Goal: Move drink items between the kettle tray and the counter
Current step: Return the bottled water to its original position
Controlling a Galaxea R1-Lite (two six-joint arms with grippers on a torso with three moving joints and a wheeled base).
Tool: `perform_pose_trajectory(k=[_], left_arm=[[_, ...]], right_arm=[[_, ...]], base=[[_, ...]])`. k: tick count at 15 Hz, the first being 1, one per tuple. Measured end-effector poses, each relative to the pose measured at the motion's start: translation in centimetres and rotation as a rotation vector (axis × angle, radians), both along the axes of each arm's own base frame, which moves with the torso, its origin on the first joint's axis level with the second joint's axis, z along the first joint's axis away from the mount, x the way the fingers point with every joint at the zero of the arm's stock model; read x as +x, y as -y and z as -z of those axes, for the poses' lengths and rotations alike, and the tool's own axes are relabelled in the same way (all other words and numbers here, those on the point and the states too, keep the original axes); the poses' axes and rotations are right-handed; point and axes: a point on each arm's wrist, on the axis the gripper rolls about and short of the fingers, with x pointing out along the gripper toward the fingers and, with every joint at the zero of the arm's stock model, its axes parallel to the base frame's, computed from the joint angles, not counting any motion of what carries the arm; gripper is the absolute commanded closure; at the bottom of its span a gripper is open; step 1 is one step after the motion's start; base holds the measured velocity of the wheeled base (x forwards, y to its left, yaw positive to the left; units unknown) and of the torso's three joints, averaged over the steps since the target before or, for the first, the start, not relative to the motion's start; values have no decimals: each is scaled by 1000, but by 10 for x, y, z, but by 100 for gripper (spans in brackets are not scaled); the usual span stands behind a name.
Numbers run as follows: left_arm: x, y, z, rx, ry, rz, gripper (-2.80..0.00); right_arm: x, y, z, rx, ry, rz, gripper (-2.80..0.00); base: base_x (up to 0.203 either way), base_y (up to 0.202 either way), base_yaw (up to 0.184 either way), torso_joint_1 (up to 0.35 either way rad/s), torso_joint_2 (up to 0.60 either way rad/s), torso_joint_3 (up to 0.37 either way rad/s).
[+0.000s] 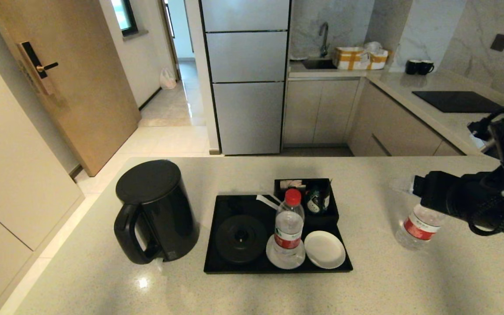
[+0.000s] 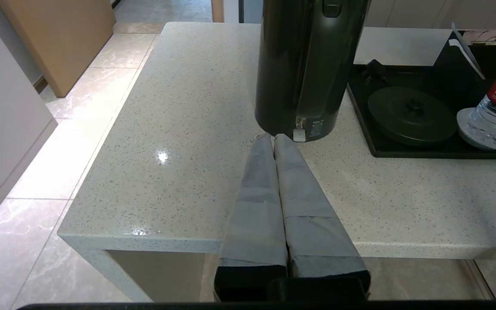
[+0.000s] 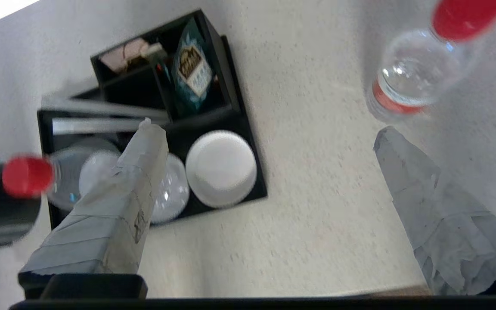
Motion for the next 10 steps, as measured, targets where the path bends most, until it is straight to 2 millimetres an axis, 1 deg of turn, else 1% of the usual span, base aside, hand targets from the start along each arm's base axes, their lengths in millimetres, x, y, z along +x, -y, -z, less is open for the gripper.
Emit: perform_pose_trajectory(k=[3, 6, 7, 10], left_arm=[[0, 0, 0, 0, 0, 0, 0], [0, 0, 0, 0, 0, -1, 0], [0, 0, 0, 0, 0, -1, 0], [0, 0, 0, 1, 0, 0, 0]], right_arm=[[-17, 8, -3, -13, 11, 26, -280], [-33, 17, 1, 1, -23, 73, -280], [-38, 19, 3, 11, -41, 86, 0], [-43, 22, 3, 26, -38, 92, 0]], base=[[0, 0, 0, 0, 0, 0], [0, 0, 0, 0, 0, 0], [0, 0, 0, 0, 0, 0], [0, 0, 0, 0, 0, 0]])
